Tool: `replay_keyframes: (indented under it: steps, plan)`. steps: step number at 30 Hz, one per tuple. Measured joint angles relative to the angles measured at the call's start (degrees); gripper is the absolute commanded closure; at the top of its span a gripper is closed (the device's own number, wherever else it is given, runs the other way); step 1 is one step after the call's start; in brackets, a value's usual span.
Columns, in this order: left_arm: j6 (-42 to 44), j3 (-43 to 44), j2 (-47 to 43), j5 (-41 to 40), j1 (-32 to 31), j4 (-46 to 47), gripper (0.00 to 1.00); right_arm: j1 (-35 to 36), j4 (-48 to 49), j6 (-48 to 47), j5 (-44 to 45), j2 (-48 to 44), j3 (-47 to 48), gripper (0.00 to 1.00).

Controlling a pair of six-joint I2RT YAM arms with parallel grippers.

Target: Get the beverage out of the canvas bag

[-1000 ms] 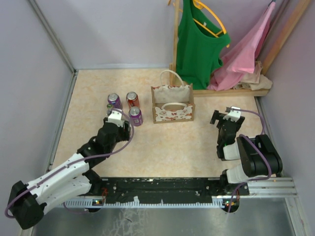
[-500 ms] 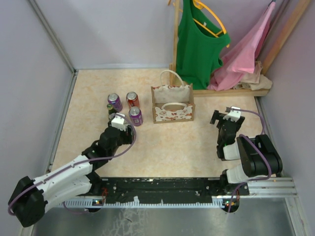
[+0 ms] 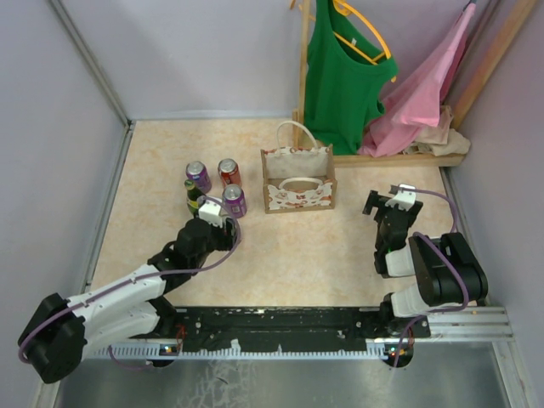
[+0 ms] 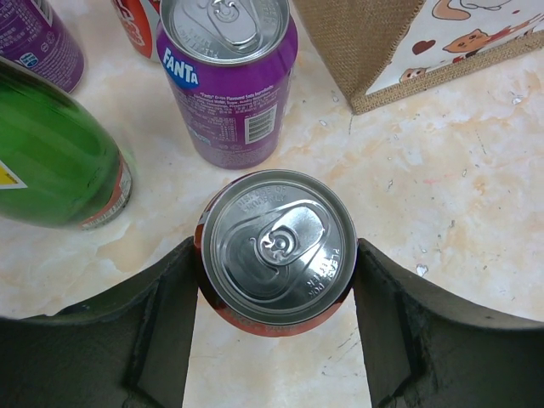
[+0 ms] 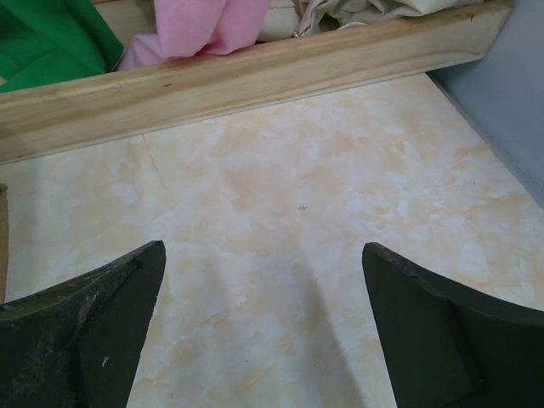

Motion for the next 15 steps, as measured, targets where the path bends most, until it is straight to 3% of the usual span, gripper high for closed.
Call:
replay_keyframes:
  steps: [1, 3, 6, 15]
  plan:
    - [0.0, 0.0, 0.11, 0.09, 0.0, 0.17, 0.47, 0.0, 0.0, 0.0, 0.0, 0.0, 0.0, 0.01]
    - [-0.02, 0.0, 0.33, 0.15, 0.0, 0.44, 0.22, 0.0, 0.0, 0.0, 0.0, 0.0, 0.0, 0.01]
    - [0.0, 0.0, 0.44, 0.09, 0.0, 0.7, 0.01, 0.0, 0.0, 0.0, 0.0, 0.0, 0.0, 0.01]
    - [0.26, 1.92, -2.19, 0.74, 0.0, 0.17, 0.0, 0.0, 0.0, 0.0, 0.0, 0.0, 0.0, 0.01]
